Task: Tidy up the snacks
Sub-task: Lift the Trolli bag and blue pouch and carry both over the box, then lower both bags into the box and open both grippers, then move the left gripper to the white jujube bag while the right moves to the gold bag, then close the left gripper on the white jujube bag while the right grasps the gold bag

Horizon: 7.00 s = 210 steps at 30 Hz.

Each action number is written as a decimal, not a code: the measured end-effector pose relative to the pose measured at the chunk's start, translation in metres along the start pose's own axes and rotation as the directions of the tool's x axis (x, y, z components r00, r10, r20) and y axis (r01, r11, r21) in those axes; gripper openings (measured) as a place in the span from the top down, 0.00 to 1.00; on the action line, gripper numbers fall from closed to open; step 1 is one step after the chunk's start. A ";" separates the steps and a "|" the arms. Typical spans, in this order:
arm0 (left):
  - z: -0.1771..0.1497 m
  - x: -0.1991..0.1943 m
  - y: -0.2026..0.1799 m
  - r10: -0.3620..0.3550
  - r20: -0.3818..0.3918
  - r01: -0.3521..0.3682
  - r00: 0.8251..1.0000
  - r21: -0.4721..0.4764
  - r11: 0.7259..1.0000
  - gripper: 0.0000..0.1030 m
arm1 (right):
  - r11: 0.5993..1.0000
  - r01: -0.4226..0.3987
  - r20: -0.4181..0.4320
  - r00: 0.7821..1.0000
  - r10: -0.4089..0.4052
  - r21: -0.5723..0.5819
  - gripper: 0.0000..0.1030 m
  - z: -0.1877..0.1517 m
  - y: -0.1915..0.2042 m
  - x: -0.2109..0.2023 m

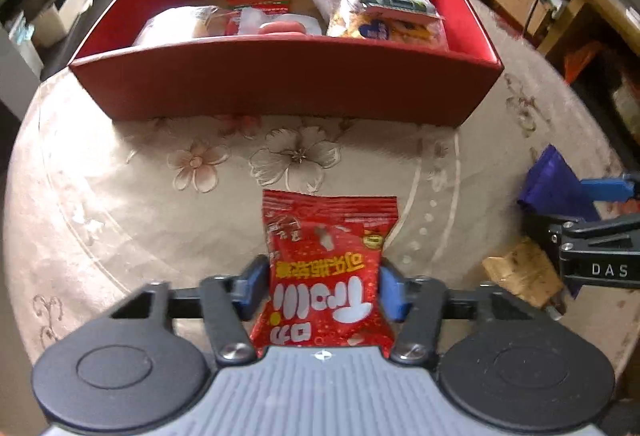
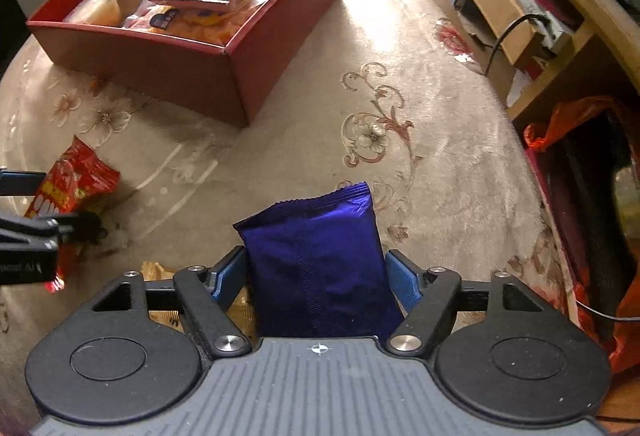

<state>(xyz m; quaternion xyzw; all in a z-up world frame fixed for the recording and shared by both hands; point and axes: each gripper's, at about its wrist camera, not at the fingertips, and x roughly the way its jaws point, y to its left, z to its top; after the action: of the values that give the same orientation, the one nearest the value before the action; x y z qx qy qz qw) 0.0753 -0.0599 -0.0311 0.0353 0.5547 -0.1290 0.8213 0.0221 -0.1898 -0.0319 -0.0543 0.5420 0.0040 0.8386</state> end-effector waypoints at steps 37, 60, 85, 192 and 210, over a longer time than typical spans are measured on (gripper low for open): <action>0.007 -0.016 0.028 -0.012 0.079 0.022 0.997 -0.134 0.991 0.52 | 0.999 -0.036 0.120 0.992 0.036 -0.003 0.23 0.025 0.055 -0.030; 0.081 -0.061 0.045 0.014 0.274 0.042 0.962 -0.197 0.980 0.52 | 0.988 -0.113 0.332 0.940 0.071 0.106 0.23 0.086 0.046 -0.061; 0.149 -0.003 0.054 0.073 0.234 -0.008 0.969 -0.270 0.963 0.50 | 0.970 -0.166 0.349 0.932 0.096 0.177 0.23 0.147 0.026 -0.007; -0.058 -0.020 -0.080 -0.190 -0.101 0.214 0.977 0.354 0.910 0.48 | 0.968 -0.078 0.193 0.981 0.032 0.238 0.18 -0.027 -0.022 -0.065; -0.054 -0.020 -0.063 -0.115 -0.054 0.126 0.992 0.325 0.937 0.52 | 0.999 -0.041 0.098 0.994 0.040 0.005 0.17 -0.022 0.003 -0.043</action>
<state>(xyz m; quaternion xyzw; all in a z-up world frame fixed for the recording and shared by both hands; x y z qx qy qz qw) 0.0040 -0.1059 -0.0283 0.1395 0.5404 -0.2688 0.7850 -0.0164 -0.1865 -0.0017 -0.0401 0.5013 0.0219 0.8641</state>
